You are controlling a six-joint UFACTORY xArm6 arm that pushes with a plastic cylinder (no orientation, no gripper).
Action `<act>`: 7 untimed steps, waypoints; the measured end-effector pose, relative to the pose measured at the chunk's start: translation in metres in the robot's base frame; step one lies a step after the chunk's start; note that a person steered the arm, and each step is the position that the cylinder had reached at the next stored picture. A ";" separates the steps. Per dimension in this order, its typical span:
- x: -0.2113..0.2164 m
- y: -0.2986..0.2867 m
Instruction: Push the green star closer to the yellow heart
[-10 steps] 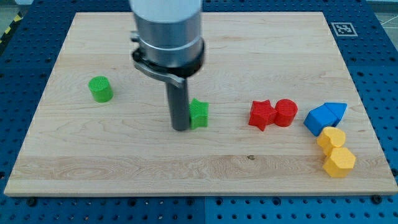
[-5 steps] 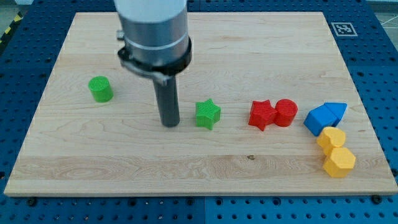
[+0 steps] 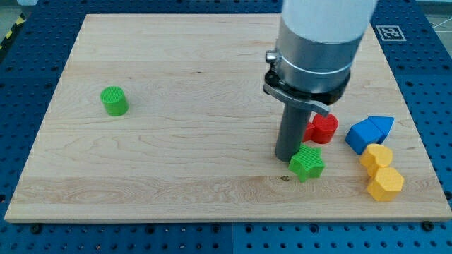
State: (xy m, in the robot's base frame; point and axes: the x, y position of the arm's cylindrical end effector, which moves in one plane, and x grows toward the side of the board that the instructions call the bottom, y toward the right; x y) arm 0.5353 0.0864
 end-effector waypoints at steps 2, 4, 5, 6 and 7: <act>-0.006 -0.064; 0.039 -0.036; 0.039 0.010; 0.039 0.027; 0.052 0.026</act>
State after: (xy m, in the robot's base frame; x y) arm 0.5869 0.1120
